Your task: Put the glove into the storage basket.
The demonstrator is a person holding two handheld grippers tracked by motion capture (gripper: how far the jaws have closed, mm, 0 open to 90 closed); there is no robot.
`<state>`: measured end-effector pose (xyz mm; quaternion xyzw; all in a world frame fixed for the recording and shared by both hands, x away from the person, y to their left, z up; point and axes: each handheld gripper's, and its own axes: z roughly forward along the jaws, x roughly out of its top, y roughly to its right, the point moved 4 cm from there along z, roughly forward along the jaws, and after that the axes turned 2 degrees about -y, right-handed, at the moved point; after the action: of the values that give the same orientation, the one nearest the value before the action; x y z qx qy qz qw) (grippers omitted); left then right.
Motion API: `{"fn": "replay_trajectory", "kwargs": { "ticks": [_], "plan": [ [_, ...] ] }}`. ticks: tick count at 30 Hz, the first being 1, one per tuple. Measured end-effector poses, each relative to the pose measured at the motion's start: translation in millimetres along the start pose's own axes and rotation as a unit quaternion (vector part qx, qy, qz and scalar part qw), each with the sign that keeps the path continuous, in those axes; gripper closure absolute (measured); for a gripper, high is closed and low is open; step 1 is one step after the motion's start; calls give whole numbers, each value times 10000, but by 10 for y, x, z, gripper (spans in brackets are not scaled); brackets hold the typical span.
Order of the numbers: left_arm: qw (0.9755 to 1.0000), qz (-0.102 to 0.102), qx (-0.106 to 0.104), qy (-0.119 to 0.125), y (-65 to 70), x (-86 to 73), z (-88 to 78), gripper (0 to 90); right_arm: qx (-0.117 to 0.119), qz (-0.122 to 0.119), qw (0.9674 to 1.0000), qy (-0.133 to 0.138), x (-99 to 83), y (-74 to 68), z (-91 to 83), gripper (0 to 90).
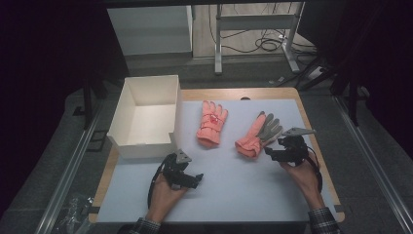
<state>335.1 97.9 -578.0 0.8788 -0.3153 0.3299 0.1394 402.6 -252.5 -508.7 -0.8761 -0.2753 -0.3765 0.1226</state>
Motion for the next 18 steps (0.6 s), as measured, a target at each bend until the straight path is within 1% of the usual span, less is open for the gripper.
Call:
{"fn": "replay_trajectory", "kwargs": {
  "ticks": [3, 5, 8, 14, 16, 18],
  "plan": [
    [10000, -1, -1, 1, 0, 0, 0, 28, 19, -19, 10000, 78, 81, 19, 10, 368],
    [10000, -1, 0, 0, 0, 0, 0, 28, 43, -36, 9999, 94, 125, 24, 22, 402],
    [10000, -1, 1, 0, 0, 0, 0, 28, 6, -77, 9999, 81, 200, 39, 59, 474],
    [10000, -2, 2, 1, 0, 0, 0, 28, -113, 23, 9999, 12, 333, 115, 185, 587],
    [10000, -2, 2, 1, 0, 0, 0, 28, -163, 56, 9999, -9, 362, 140, 225, 599],
    [10000, -17, 0, 15, 2, 1, 2, 28, -216, 101, 9997, -50, 390, 174, 281, 588]
  ]
}}
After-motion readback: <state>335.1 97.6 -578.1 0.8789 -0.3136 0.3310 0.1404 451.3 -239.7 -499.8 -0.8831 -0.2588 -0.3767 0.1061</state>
